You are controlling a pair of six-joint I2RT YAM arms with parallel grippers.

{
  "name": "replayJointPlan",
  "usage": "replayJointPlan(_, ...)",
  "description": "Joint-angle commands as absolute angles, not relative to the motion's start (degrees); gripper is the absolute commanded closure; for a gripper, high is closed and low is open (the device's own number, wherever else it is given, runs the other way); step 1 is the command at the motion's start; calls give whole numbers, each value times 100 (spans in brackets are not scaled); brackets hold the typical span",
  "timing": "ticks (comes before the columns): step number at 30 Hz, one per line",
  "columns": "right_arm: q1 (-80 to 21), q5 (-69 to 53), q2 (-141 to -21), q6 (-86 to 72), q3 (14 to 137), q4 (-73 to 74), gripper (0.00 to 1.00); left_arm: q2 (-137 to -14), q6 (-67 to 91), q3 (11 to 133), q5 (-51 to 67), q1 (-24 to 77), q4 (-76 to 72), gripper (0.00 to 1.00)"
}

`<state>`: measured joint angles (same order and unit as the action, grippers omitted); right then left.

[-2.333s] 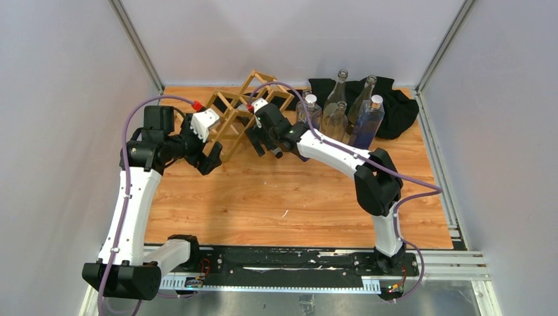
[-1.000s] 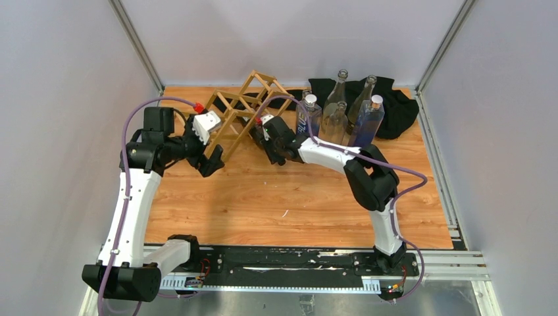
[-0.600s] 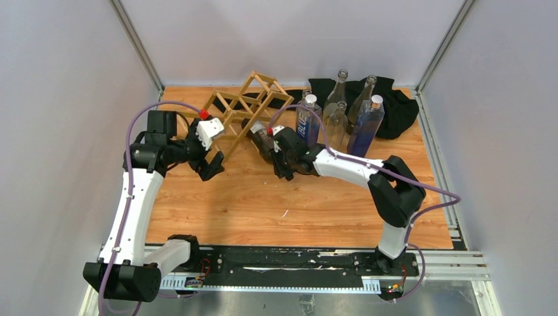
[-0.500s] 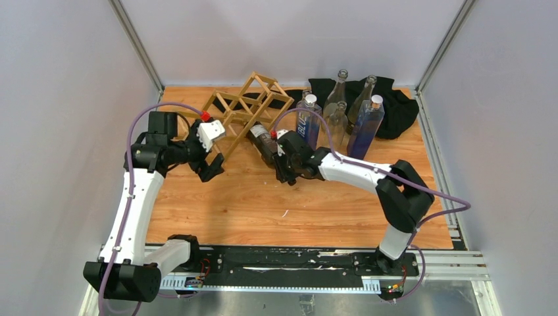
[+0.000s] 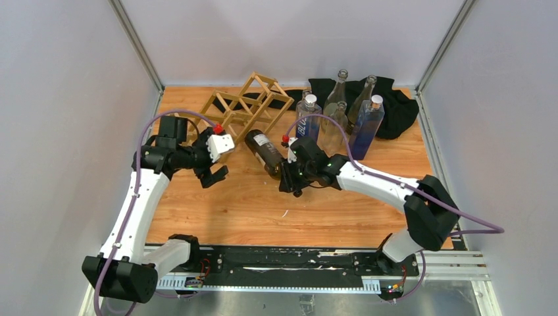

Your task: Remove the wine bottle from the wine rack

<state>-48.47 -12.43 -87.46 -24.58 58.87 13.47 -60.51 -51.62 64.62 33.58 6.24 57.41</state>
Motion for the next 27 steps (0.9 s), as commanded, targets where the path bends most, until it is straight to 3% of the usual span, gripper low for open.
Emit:
replayJointPlan(1, -4924, -1644, -8120, -2554, 5895, 1176, 100, -5923, -5745, 6274, 3156, 934, 5781, 0)
replayJointPlan(14, -5286, -2664, -7796, -2332, 6288, 2146, 100, -5584, -7528, 6014, 2832, 1999, 5397, 0)
replayJointPlan(21, -5607, -3022, -8065, -2102, 6867, 2423, 100, -5111, -7898, 5138, 2181, 2823, 4859, 0)
replayJointPlan(27, -5774, -3228, -8137, -1989, 7086, 2512, 100, -5123, -7587, 4887, 1864, 2936, 4340, 0)
